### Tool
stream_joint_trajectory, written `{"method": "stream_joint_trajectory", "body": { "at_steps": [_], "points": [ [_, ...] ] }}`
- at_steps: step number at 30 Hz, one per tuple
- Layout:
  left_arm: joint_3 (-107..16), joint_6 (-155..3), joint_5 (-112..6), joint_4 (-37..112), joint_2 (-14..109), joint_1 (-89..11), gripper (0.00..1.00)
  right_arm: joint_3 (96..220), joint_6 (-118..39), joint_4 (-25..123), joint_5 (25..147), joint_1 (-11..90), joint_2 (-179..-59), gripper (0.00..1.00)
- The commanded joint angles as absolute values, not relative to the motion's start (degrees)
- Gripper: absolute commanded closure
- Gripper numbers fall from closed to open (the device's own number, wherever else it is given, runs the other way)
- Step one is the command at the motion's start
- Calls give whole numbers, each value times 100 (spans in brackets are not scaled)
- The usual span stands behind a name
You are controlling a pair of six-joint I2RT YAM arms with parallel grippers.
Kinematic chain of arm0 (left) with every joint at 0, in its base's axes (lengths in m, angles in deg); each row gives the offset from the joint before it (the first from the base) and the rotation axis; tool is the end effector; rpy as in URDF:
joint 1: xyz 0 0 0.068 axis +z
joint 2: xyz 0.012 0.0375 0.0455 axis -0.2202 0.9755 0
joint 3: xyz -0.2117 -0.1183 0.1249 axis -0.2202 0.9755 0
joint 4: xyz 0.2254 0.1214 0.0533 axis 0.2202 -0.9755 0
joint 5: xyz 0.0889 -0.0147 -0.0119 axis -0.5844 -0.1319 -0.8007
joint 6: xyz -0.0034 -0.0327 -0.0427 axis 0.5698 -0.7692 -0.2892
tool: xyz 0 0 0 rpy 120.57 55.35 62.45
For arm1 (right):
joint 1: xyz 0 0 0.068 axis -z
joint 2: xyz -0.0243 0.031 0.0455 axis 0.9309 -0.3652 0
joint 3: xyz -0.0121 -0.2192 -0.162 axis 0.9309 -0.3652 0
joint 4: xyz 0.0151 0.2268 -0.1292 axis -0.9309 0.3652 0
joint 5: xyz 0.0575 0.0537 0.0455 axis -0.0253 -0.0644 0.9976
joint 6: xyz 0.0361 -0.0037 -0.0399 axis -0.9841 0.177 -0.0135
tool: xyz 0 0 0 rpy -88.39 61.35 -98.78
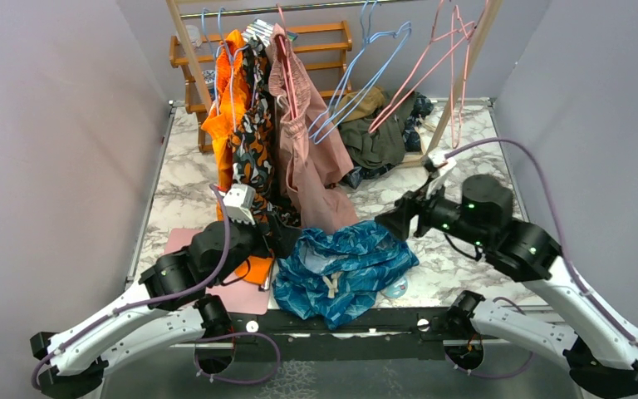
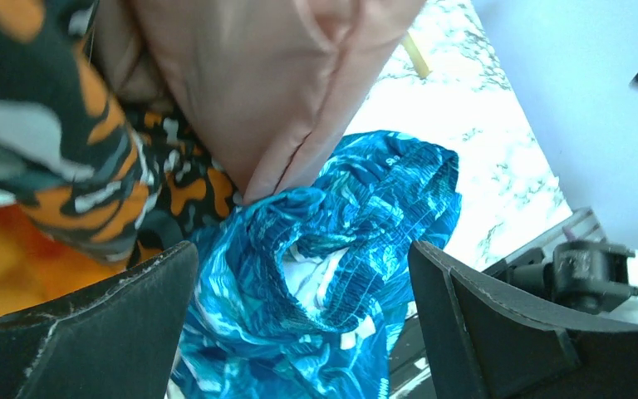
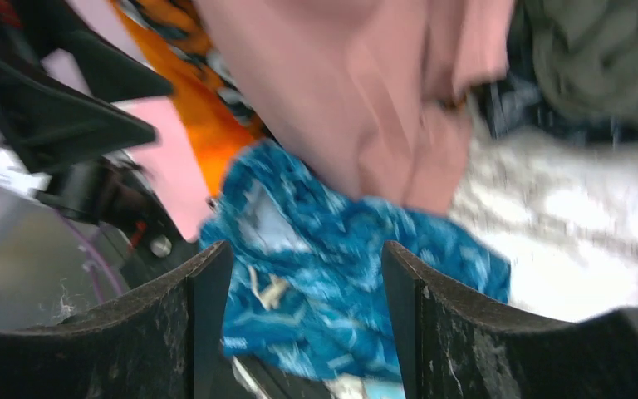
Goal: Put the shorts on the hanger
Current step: Adjust the shorts at the center of the board, then pick up the hanger from the clothesline.
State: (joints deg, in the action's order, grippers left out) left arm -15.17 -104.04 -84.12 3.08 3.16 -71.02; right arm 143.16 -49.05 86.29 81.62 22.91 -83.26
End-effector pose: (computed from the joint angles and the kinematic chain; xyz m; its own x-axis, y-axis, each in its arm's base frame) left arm 0.0769 -0.0981 0.3150 -0.5302 -0.2689 -0.8041 0.3285 0.8092 -0.4872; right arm 0.1080 0.1131 0.3824 -0.4679 -0.0726 -0.8808 -0.6402 0.7149 0.2811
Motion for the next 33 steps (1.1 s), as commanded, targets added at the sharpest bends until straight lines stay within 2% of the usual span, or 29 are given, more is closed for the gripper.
{"method": "stream_joint_trajectory", "body": {
  "at_steps": [1,9,14,19,25,28,33],
  "points": [
    [-1851,-8304,-7760,632,254,-7108,1,15075,-4257,7768,8810,2297,-8337,32],
    [-1355,-6949,-6461,2086,389,-7108,1,16382,-4606,7413,6847,2297,-9867,36],
    [-695,-7221,-5993,2621,255,-7108,1,16239,-4740,7089,5798,2303,-9881,35],
    [-500,-7242,-5932,2741,218,-7108,1,16199,-3880,6882,4809,2301,-9509,34],
    [-545,-7099,-5952,2767,499,-7108,1,16959,-3077,7352,3801,2305,-10007,33],
    [-592,-7081,-5957,2733,572,-7100,1,17231,-3164,7369,3737,2381,-10284,33],
    [-584,-7138,-5868,2740,514,-7099,1,17853,-3864,7674,4169,3203,-10800,32]
  ]
}}
